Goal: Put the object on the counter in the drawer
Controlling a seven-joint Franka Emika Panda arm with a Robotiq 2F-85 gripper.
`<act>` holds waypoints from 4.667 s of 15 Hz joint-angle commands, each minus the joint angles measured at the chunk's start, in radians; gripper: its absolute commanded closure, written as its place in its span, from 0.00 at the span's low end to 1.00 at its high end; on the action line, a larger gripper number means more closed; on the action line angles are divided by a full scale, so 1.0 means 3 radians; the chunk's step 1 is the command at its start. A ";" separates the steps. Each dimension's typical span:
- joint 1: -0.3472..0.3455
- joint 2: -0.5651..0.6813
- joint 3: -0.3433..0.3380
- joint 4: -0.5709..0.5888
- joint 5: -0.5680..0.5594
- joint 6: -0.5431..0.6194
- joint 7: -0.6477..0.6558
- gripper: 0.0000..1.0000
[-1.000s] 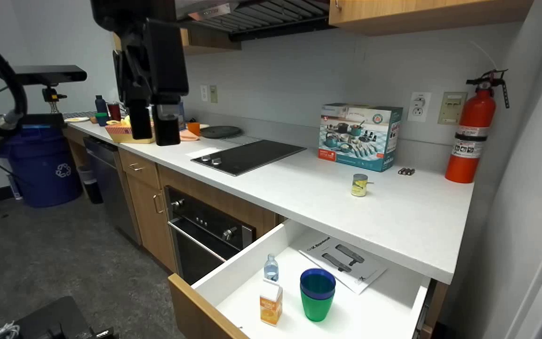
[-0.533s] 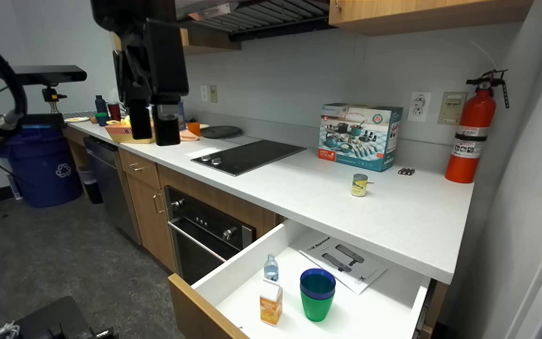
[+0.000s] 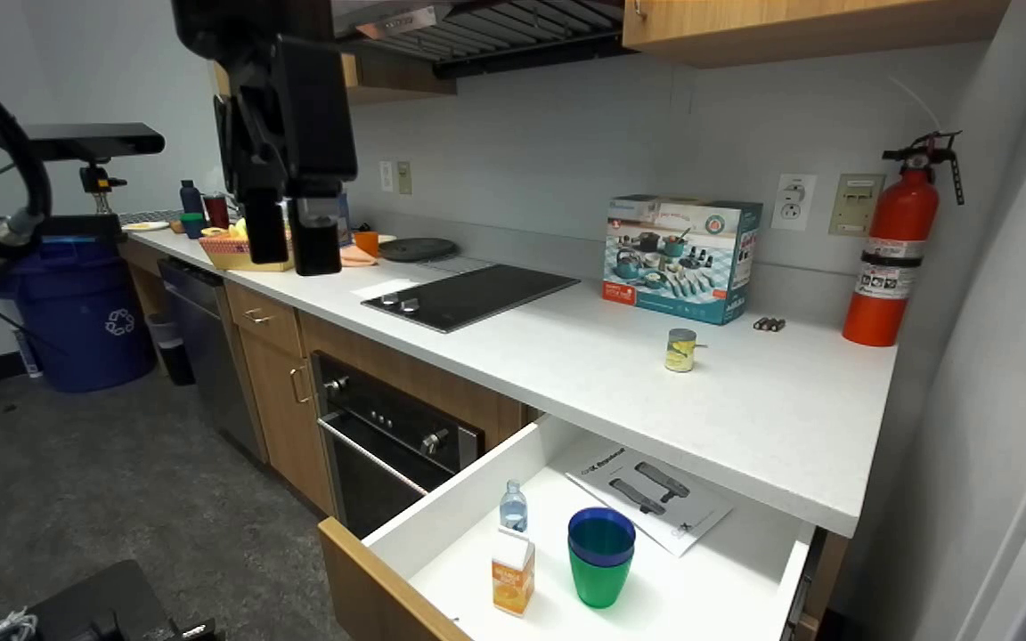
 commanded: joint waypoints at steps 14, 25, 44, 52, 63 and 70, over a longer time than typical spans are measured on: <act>-0.0003 0.0690 -0.0001 0.0125 0.0030 0.1081 0.0363 0.00; -0.0044 0.1872 0.0014 0.0783 -0.0061 0.1723 0.0780 0.00; 0.0020 0.2130 -0.0005 0.0881 -0.0056 0.2157 0.0686 0.00; 0.0125 0.2928 -0.0006 0.1439 -0.0057 0.2650 0.0651 0.00; 0.0255 0.3735 -0.0079 0.2344 0.0036 0.2628 0.0663 0.00; 0.0256 0.3900 -0.0089 0.2576 0.0041 0.2575 0.0660 0.00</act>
